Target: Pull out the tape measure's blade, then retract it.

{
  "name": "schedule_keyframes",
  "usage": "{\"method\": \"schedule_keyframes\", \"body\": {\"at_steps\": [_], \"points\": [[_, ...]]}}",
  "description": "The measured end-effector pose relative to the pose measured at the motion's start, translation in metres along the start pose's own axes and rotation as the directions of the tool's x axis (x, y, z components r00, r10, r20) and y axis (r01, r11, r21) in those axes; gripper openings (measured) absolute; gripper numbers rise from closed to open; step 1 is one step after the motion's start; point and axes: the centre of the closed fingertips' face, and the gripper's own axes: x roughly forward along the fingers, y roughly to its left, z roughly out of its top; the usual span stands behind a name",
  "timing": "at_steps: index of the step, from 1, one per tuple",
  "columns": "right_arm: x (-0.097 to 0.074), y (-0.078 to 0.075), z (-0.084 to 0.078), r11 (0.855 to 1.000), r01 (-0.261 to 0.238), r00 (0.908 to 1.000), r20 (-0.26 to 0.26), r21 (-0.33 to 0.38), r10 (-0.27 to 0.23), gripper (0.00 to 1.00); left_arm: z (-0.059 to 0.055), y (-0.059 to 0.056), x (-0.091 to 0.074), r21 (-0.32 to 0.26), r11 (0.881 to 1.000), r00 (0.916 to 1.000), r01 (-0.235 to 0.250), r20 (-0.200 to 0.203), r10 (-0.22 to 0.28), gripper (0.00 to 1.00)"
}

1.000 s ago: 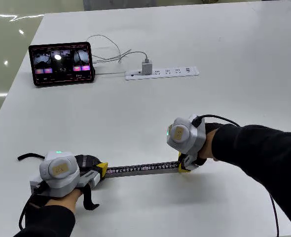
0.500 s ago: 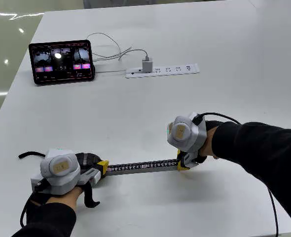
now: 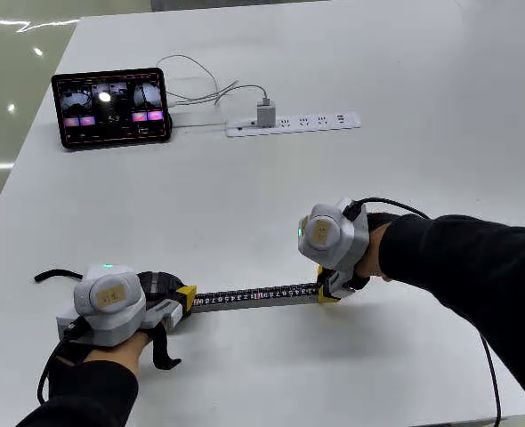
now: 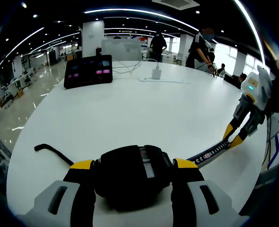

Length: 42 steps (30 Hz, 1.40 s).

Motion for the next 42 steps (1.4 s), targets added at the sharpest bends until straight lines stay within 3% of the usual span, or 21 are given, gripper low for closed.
{"method": "schedule_keyframes", "body": {"at_steps": [42], "points": [[0.003, 0.003, 0.013, 1.0, 0.013, 0.9999, 0.003, 0.014, -0.014, 0.09, -0.001, 0.0, 0.0, -0.001, 1.0, 1.0, 0.007, -0.007, -0.007, 0.6]]}}
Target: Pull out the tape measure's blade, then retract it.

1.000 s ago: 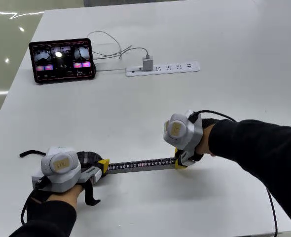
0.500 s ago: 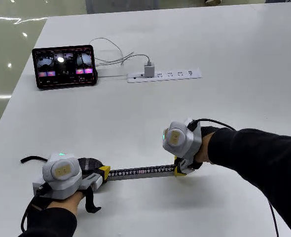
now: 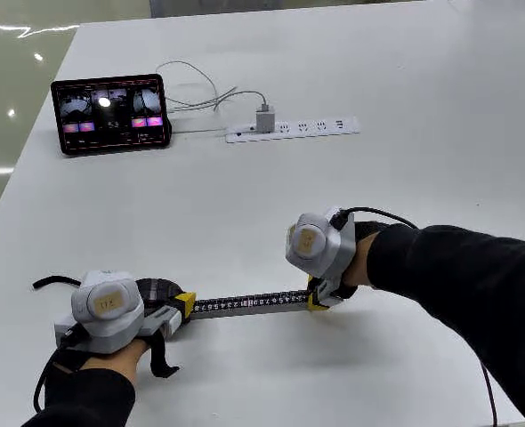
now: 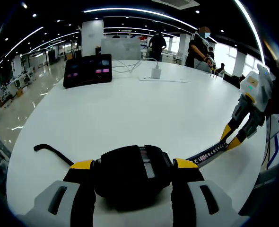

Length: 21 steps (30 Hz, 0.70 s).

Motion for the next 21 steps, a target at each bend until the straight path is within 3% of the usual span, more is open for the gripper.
{"method": "schedule_keyframes", "body": {"at_steps": [21], "points": [[0.0022, 0.0017, 0.0087, 1.0, -0.002, 1.0, 0.007, -0.004, 0.002, 0.09, -0.0003, -0.0008, 0.0, -0.001, 1.0, 1.0, 0.001, -0.003, -0.001, 0.6]]}}
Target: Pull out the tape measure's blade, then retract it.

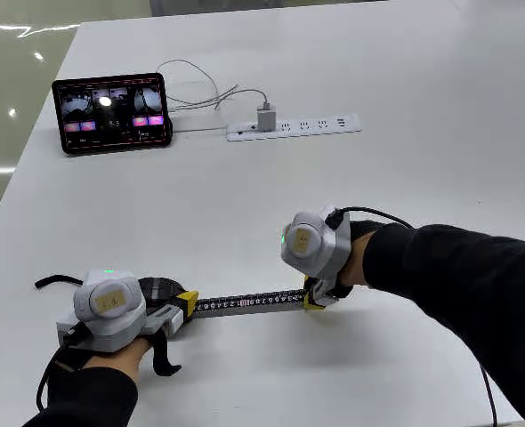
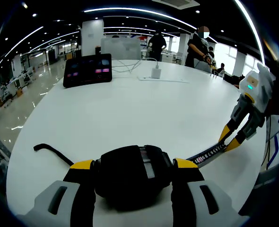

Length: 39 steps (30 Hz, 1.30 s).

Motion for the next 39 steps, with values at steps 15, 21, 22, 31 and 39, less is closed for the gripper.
{"method": "schedule_keyframes", "body": {"at_steps": [15, 21, 22, 31, 39], "points": [[0.002, 0.001, 0.007, 1.0, -0.002, 1.0, 0.01, 0.003, 0.002, 0.09, 0.0, 0.001, 0.001, -0.002, 1.0, 1.0, 0.001, 0.001, -0.001, 0.6], [0.003, 0.002, 0.009, 1.0, 0.001, 1.0, 0.01, -0.002, -0.001, 0.09, 0.0, 0.001, 0.001, -0.002, 1.0, 1.0, 0.0, -0.001, 0.0, 0.6], [0.003, 0.002, 0.01, 1.0, 0.002, 1.0, 0.009, -0.005, -0.002, 0.09, 0.0, 0.001, 0.001, -0.003, 1.0, 1.0, 0.001, -0.002, -0.001, 0.6], [0.005, 0.002, 0.013, 1.0, 0.006, 1.0, 0.005, -0.006, -0.006, 0.09, 0.0, 0.0, 0.001, -0.002, 1.0, 1.0, 0.002, -0.002, -0.002, 0.6], [0.005, 0.002, 0.015, 1.0, -0.001, 1.0, 0.01, -0.001, 0.001, 0.09, 0.0, 0.0, 0.001, -0.003, 1.0, 1.0, 0.003, -0.003, -0.003, 0.6]]}}
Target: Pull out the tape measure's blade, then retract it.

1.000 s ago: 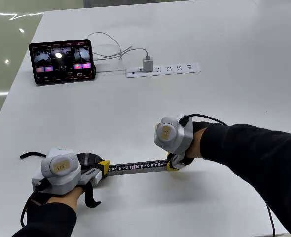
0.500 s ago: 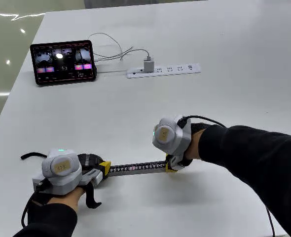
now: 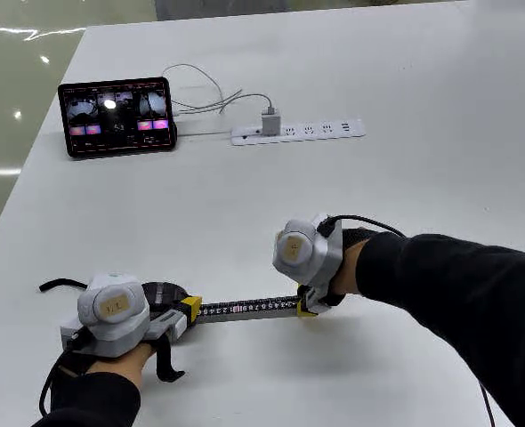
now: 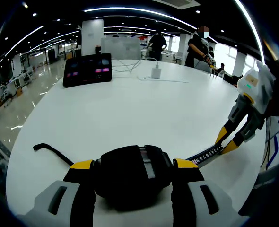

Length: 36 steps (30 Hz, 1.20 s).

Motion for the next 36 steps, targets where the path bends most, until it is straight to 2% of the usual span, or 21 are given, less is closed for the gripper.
{"method": "schedule_keyframes", "body": {"at_steps": [36], "points": [[0.005, 0.001, 0.016, 1.0, 0.003, 0.9986, 0.054, -0.011, -0.003, 0.09, 0.0, 0.001, 0.0, -0.005, 1.0, 1.0, 0.004, 0.007, -0.004, 0.6]]}}
